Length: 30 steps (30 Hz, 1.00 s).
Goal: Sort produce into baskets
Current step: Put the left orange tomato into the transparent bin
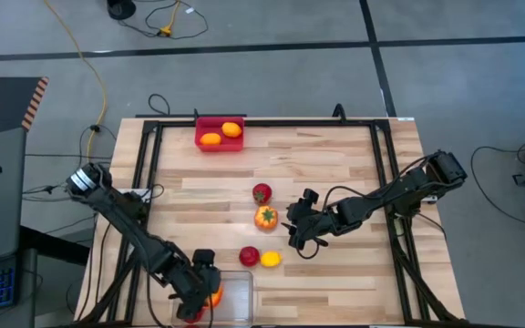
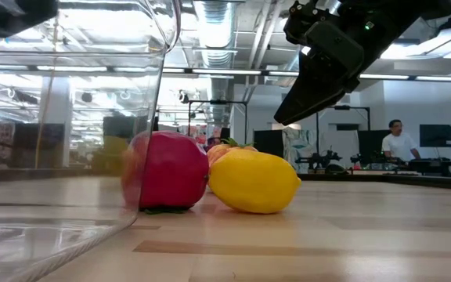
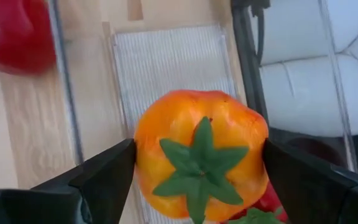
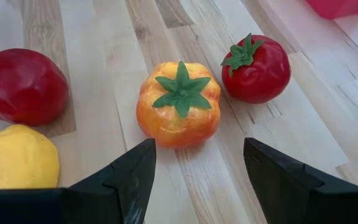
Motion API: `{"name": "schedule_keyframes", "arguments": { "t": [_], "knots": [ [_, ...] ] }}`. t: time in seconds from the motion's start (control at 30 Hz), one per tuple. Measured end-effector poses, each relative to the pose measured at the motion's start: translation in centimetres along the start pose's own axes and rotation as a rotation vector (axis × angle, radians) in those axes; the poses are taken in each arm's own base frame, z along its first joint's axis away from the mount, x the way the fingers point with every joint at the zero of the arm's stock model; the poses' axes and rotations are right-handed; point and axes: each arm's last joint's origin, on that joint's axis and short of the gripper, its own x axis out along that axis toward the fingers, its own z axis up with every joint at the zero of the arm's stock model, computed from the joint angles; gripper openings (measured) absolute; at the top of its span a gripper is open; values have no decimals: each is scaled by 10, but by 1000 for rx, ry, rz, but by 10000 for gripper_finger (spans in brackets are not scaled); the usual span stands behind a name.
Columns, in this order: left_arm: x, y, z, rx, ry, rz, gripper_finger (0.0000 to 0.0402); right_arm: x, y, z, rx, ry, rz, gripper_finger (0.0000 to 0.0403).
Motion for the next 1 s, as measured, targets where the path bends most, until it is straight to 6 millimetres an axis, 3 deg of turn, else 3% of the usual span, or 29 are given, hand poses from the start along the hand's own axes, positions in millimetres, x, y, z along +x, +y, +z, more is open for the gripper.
{"name": "schedule_keyframes", "arguments": {
  "t": [0.47, 0.9, 1.0],
  "knots": [
    [-1, 7, 4, -77, -15, 29, 332, 0, 0, 0, 1, -2, 1, 270],
    [-1, 6, 3, -55, 16, -14, 332, 0, 3, 3, 13, -15, 60, 270],
    [-2, 3, 2, -26, 59, -96, 332, 0, 3, 3, 13, -15, 60, 270]
  ]
}}
